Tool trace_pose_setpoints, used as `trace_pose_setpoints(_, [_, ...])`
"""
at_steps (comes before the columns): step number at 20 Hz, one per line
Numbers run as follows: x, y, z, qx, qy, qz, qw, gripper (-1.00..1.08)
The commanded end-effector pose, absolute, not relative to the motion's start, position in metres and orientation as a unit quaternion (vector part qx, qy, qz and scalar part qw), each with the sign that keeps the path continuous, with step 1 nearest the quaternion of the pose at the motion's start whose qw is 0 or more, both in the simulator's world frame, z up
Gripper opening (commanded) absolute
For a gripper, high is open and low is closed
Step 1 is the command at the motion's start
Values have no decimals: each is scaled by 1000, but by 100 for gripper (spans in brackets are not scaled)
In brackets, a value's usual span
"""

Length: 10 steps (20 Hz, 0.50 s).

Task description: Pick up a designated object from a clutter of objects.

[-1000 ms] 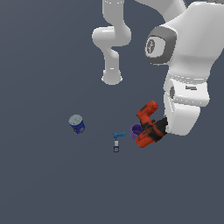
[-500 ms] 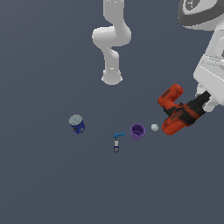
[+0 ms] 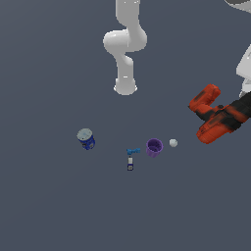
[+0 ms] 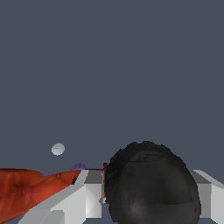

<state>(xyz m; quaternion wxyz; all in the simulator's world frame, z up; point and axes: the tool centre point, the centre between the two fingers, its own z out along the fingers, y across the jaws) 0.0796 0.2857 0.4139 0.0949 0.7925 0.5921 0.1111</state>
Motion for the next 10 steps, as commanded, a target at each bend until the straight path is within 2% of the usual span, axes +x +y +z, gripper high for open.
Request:
trace_pose_setpoints(1, [80,289,422,792,592,114,96,-100])
trace_pose_setpoints(10, [77,287,427,792,592,111,95,-100])
